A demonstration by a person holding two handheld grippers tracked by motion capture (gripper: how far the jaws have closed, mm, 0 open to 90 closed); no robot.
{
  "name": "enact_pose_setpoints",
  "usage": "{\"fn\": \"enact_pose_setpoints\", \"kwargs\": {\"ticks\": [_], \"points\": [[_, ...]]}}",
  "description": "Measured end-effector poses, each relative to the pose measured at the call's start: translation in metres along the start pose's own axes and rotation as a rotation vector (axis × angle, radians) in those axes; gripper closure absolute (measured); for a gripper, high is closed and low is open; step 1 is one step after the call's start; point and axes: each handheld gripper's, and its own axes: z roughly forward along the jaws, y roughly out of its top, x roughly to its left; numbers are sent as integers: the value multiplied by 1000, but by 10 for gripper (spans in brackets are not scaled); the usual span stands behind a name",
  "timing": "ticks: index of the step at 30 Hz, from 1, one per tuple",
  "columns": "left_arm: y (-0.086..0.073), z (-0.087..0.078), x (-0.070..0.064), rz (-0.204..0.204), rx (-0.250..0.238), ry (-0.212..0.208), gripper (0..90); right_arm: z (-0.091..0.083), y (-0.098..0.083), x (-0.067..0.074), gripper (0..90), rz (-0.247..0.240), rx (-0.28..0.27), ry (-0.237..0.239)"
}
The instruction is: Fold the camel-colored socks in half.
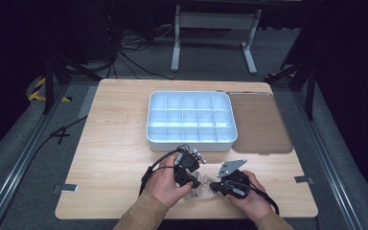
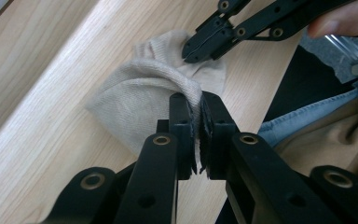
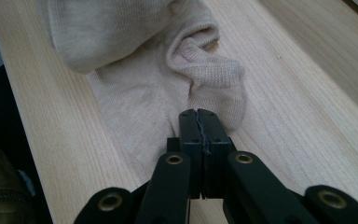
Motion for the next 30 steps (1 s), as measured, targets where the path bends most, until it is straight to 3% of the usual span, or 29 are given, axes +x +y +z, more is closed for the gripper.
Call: {"fn": "enact_pose_setpoints", "kwargs": {"ticks": [6,14,23,27,30], "points": [[8,7,-5,29,4,3,848,0,0,2,900,-1,1,-6],[13,23,-3,27,-10,-11,848,0,0,2,900,-3,-4,-11],[13,37,-2,21,5,-17,841,0,-2,3,900,-2,-16,-17],[11,33,-3,12,-19,-51,718,-2,-1,2,898,10,-10,-8],[7,22,-4,11,-50,-80,590,-14,1,0,875,20,-38,1]]}}
